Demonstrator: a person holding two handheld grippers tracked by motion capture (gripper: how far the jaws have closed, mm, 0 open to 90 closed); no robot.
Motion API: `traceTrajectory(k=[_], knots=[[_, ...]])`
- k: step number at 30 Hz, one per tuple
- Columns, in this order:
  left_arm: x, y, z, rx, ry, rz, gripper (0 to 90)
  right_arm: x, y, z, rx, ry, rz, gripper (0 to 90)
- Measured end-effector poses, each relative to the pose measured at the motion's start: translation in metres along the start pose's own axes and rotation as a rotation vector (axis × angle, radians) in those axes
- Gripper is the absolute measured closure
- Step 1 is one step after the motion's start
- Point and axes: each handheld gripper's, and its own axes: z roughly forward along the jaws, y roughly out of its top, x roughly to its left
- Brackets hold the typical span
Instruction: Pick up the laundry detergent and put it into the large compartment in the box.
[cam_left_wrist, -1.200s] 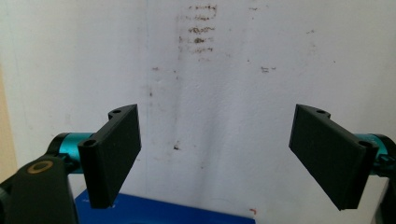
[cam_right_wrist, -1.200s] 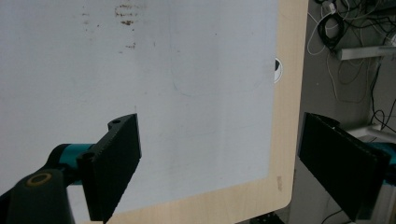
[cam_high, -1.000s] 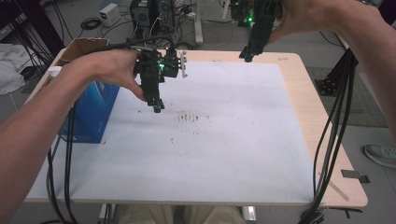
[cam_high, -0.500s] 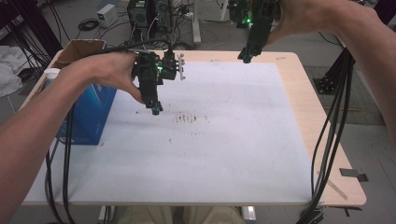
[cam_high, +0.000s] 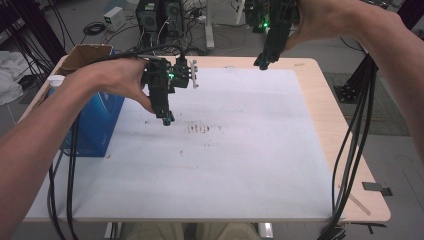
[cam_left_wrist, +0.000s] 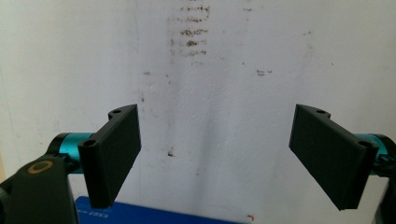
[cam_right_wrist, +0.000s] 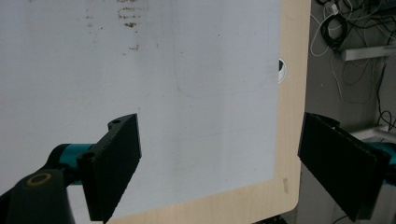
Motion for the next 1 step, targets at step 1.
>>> traceTrajectory(k=[1], knots=[[0.0001, -0.0004, -0.0002, 0.001, -0.004, -0.002, 16.8, -0.0003, 0.0000, 0.0001, 0.000, -0.003, -0.001, 12.5]])
